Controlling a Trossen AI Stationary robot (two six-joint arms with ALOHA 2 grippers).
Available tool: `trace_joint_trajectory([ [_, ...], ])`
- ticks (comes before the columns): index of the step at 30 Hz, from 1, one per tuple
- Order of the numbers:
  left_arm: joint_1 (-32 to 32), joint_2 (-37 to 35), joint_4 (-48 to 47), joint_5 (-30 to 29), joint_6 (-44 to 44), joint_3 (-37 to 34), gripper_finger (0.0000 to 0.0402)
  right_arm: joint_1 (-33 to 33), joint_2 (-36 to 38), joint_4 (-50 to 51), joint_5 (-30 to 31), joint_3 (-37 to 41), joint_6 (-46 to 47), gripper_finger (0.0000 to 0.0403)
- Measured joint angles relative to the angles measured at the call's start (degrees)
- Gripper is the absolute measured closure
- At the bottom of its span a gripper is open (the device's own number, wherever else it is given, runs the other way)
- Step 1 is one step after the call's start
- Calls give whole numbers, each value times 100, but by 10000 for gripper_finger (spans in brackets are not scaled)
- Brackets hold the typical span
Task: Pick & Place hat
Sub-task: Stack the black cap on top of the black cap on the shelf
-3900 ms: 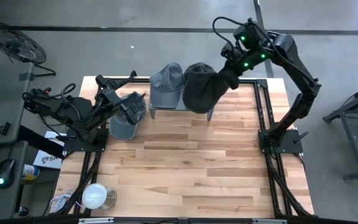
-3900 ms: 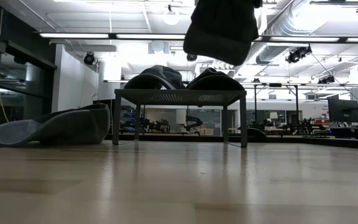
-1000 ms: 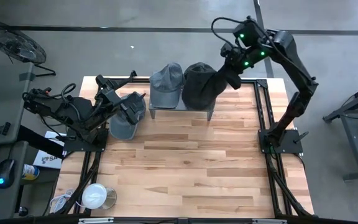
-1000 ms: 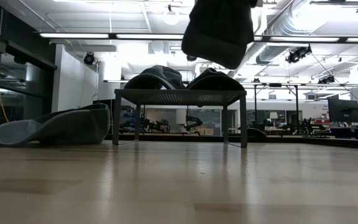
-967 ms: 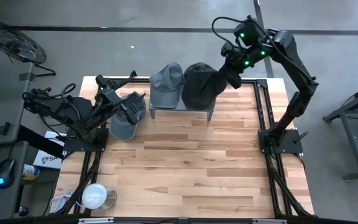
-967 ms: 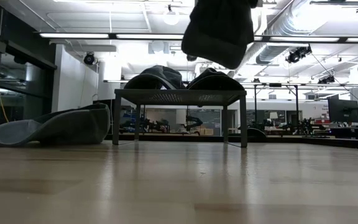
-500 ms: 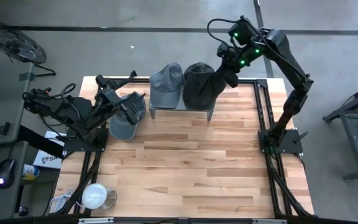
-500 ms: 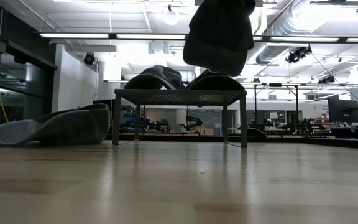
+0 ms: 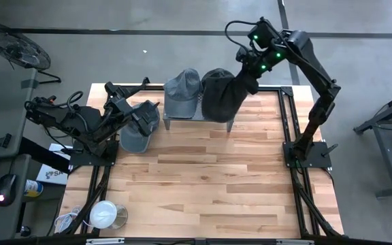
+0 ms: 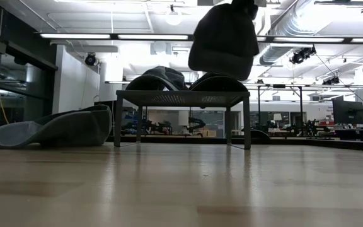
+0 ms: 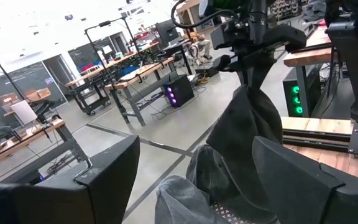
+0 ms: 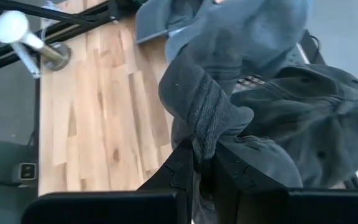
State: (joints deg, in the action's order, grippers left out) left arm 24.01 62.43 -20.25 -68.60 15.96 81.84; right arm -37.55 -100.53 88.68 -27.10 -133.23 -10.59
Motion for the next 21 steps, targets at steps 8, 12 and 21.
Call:
trace_joint_trajectory([
  [8, 0, 0, 0, 0, -1, 0, 94, -10, -2, -189, 14, 0, -47, 381],
  [12, 0, 0, -1, -1, -1, 1, 94, -10, -2, -282, 149, 0, -110, 381],
  [21, 0, 0, -4, -2, 0, 1, 94, 6, -115, -296, 421, 0, -151, 381],
])
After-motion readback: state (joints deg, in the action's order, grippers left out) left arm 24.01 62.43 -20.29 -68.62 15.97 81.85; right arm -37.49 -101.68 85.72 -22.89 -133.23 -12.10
